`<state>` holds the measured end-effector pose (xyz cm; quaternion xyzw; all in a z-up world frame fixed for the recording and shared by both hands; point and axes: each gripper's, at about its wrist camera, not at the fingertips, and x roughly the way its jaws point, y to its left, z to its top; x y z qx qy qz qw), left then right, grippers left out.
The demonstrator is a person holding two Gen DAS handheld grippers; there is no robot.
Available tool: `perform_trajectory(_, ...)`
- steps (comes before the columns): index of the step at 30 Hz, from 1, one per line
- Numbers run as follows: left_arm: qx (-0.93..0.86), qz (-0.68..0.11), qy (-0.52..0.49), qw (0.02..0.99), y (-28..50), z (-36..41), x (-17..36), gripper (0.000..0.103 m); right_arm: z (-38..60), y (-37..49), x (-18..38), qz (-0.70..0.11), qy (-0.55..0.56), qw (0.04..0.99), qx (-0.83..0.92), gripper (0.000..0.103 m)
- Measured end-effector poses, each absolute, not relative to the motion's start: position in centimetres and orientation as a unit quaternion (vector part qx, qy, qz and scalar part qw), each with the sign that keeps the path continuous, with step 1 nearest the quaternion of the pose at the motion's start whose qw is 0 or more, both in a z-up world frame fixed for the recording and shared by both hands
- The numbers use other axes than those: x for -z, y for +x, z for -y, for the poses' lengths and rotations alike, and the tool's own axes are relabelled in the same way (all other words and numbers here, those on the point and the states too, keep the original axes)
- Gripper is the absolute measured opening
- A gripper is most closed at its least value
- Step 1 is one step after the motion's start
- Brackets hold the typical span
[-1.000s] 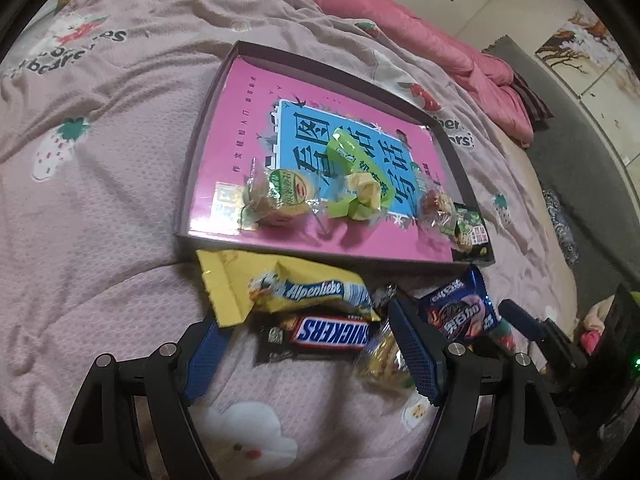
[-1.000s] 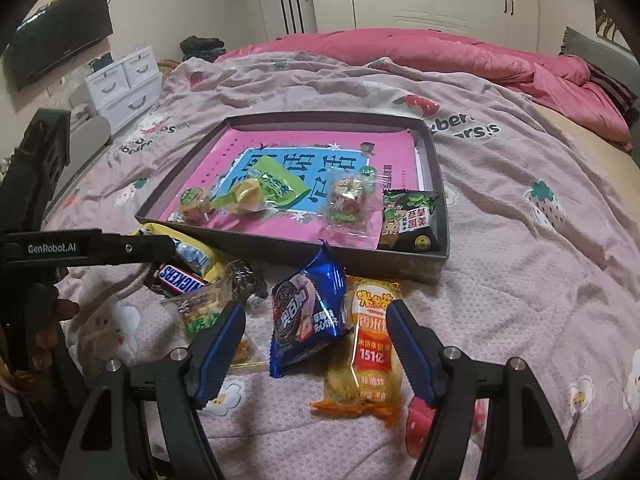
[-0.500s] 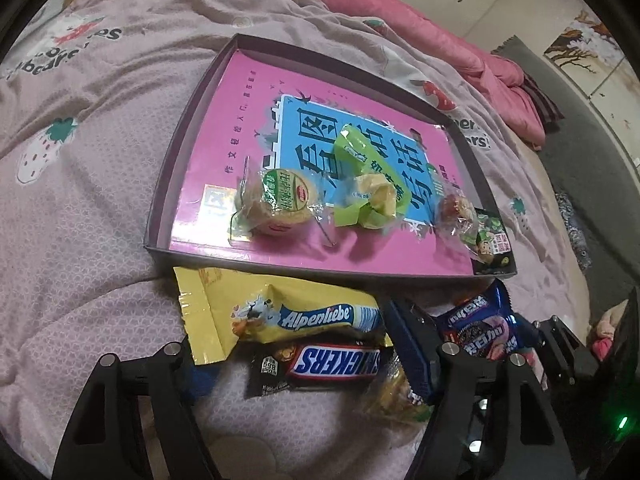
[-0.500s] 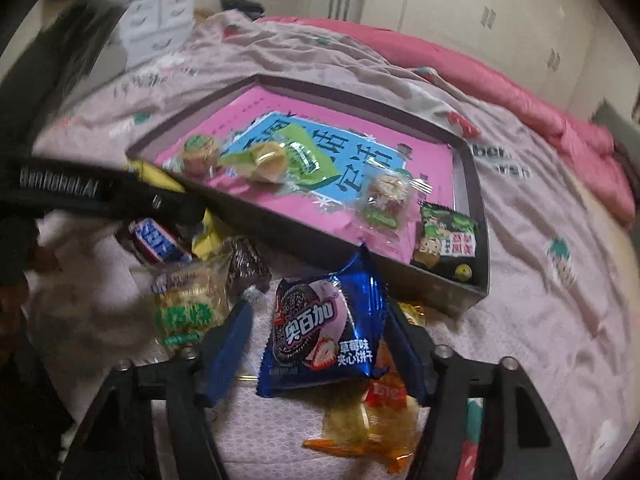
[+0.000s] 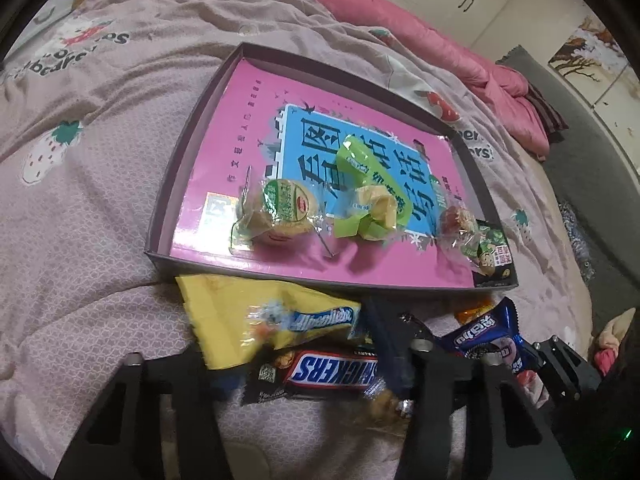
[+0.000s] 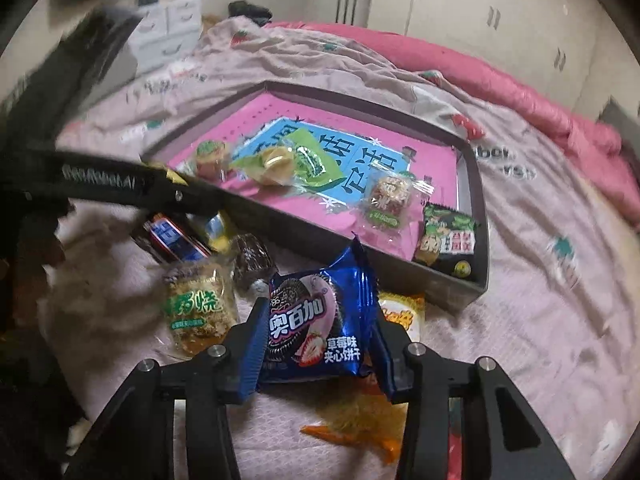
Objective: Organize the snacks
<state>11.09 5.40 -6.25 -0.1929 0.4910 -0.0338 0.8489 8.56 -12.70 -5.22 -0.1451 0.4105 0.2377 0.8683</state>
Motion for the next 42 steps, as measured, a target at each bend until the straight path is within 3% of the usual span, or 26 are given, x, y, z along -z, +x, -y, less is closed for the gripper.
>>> perform_trajectory(10,0.054,-0.477,-0.186,0.857,10.5,-5.0,5.0,0.03,15.2,9.1,3.6,-0.413,-0.041,0.873,-0.257,0.043)
perform_trajectory(12,0.063,-0.471,-0.182,0.861,10.3,-4.7,4.6,0.02,15.5,9.3,3.5,-0.413,-0.03,0.874,-0.256,0.043)
perform_trajectory(42,0.11,-0.411,-0.16,0.891,8.7,-3.6,-1.5,0.016,18.7,9.7,0.7,-0.365,0.052,0.892,-0.261,0.042)
